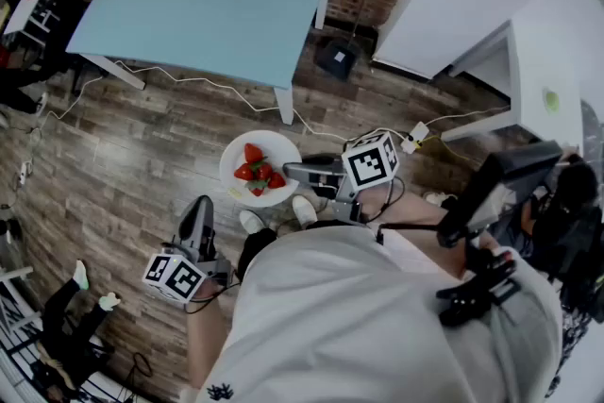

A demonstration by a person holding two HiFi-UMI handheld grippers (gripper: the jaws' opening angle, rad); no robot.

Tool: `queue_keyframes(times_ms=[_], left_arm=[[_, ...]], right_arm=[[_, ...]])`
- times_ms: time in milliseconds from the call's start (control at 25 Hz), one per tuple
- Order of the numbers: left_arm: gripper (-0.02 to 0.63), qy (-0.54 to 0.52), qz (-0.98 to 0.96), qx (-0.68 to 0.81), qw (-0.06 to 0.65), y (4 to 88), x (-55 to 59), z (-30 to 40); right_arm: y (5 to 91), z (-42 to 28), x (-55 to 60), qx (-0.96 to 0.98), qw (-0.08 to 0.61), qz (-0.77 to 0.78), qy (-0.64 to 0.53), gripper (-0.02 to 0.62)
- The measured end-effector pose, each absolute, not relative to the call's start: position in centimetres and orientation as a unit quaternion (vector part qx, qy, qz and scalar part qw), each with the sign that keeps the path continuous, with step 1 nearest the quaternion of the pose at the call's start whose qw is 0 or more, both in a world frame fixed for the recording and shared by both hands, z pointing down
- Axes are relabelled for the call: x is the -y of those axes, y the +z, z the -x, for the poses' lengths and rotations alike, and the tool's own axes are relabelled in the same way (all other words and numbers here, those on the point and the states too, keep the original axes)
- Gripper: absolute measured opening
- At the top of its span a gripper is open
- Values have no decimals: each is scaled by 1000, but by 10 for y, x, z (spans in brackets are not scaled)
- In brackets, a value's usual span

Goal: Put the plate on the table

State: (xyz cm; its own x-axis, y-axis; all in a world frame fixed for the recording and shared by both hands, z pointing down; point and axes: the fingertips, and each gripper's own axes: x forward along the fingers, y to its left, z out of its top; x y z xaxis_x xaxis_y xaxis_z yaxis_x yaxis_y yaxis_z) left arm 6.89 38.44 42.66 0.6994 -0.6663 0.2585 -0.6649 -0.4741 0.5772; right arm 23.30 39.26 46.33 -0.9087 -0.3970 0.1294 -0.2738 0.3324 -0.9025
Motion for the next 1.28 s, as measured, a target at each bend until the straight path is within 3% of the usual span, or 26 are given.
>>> queue_keyframes(times_ms=[1280], left_arm=[[0, -2, -848, 419, 325, 421, -394, -94]], right_arm=[[475, -245, -379, -812, 39, 170, -556, 21]])
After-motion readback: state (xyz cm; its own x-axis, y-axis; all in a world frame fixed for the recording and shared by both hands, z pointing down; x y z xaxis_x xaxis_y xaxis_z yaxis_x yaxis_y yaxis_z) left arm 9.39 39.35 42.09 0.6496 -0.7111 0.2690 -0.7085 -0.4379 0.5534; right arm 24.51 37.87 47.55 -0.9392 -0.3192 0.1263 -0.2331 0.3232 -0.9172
